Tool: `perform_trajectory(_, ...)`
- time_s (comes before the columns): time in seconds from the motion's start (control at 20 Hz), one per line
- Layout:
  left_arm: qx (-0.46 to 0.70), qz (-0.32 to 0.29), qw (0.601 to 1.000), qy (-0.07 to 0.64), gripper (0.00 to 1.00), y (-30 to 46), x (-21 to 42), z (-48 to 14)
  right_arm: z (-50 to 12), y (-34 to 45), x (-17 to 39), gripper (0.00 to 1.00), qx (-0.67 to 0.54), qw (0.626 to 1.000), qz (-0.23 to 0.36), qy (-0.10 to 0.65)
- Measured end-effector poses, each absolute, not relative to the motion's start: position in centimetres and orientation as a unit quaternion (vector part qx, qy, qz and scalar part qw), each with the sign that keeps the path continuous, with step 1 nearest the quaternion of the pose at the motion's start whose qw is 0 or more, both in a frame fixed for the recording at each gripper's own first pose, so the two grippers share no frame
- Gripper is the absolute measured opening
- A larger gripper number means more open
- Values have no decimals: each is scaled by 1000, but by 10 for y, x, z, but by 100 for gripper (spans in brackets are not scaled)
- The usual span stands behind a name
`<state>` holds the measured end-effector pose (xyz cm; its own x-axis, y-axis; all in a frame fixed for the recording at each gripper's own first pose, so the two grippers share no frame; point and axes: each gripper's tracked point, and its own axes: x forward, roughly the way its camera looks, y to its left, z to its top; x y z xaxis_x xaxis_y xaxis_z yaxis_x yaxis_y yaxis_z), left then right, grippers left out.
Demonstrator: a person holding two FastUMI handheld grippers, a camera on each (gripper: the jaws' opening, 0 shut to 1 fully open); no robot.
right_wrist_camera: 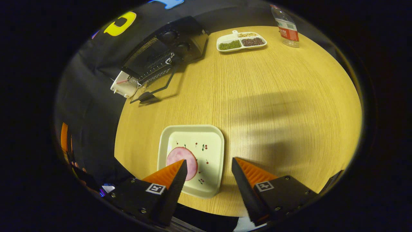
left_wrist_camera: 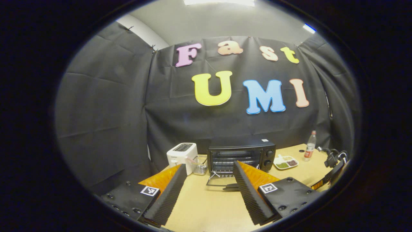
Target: Open the electric oven with the left hand, put the food in, and close the electric oven.
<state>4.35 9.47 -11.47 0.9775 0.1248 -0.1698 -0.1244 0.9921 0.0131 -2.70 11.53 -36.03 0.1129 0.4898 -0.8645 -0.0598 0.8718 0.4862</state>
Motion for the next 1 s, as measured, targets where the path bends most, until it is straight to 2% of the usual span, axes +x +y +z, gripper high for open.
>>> perform_trajectory(0.05, 0, 66, 994, 86, 100, 96, 42, -115, -365, 115, -29, 71, 166, 721, 186, 647)
perform_trajectory(0.1, -1, 68, 994, 86, 100, 97, 42, -114, -366, 114, -28, 61, 167, 719, 184, 649)
perform_trajectory(0.15, 0, 71, 994, 86, 97, 98, 42, -116, -371, 117, -28, 39, 169, 714, 182, 654)
perform_trajectory(0.2, 0, 73, 994, 86, 100, 99, 42, -115, -366, 115, -30, 38, 173, 708, 182, 660)
perform_trajectory(0.3, -3, 73, 993, 88, 97, 99, 44, -116, -373, 105, -33, 38, 144, 701, 176, 676)
perform_trajectory(0.4, -5, 74, 993, 89, 97, 98, 45, -118, -385, 109, -31, 5, 142, 703, 167, 677)
perform_trajectory(0.6, -8, 74, 993, 89, 97, 98, 48, -118, -375, 109, -31, 0, 129, 703, 181, 676)
perform_trajectory(0.65, -9, 74, 993, 87, 100, 98, 48, -116, -374, 110, -33, 0, 132, 697, 185, 680)
perform_trajectory(0.75, -10, 74, 993, 86, 97, 99, 48, -116, -370, 121, -32, 0, 174, 690, 202, 673)
perform_trajectory(0.9, -10, 80, 993, 82, 97, 105, 48, -113, -358, 136, -29, 0, 244, 684, 209, 655)
perform_trajectory(0.95, -10, 82, 993, 82, 100, 108, 48, -113, -355, 138, -28, 0, 256, 684, 211, 650)
perform_trajectory(1.0, -11, 83, 993, 83, 97, 110, 49, -115, -352, 141, -30, 0, 265, 682, 215, 647)
